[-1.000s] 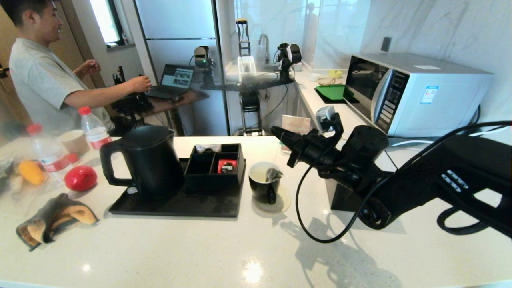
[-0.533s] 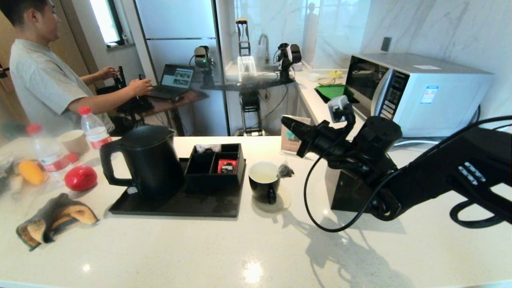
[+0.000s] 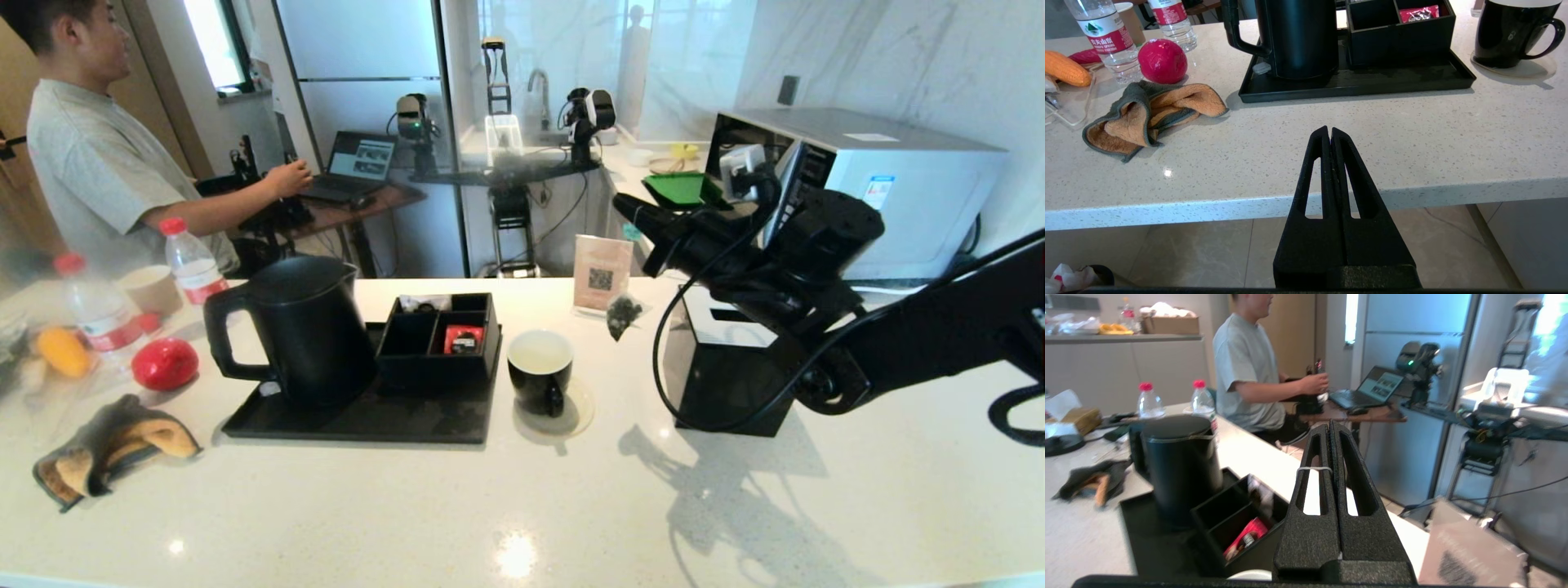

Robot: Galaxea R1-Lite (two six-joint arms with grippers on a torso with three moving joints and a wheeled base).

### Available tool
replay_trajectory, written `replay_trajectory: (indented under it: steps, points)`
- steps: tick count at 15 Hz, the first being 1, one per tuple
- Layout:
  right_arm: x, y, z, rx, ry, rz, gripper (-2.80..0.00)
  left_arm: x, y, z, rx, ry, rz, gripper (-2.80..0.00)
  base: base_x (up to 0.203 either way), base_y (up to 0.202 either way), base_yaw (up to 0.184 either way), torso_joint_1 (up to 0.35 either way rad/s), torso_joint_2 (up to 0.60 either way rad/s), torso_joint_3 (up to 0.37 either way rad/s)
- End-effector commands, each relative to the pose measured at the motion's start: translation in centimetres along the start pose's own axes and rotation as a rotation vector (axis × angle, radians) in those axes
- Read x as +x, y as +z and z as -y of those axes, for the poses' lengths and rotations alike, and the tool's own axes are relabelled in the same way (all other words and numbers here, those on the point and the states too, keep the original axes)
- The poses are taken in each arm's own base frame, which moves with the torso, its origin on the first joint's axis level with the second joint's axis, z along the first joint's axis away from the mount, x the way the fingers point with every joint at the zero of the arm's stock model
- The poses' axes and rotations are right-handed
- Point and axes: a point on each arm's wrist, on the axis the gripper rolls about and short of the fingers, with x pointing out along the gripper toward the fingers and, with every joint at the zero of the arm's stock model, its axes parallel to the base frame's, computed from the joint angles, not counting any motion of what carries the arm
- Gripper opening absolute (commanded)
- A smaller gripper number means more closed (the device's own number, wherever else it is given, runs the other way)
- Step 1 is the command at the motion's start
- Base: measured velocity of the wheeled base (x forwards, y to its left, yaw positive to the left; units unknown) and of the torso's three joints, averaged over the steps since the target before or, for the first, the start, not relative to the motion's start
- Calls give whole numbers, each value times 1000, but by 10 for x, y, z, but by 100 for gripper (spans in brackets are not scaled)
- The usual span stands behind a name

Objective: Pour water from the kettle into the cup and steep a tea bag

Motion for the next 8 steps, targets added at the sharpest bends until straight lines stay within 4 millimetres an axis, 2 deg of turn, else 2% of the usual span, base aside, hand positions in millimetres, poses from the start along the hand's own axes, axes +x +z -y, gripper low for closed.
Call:
replay_trajectory:
  steps: [1,8]
  points:
    - [0,24,8,-31,-13,44,-280,0,0,0,0,0,0,-280,0,0,0,0,0,0]
    - [-9,49,24,-59,-62,53,-280,0,0,0,0,0,0,-280,0,0,0,0,0,0]
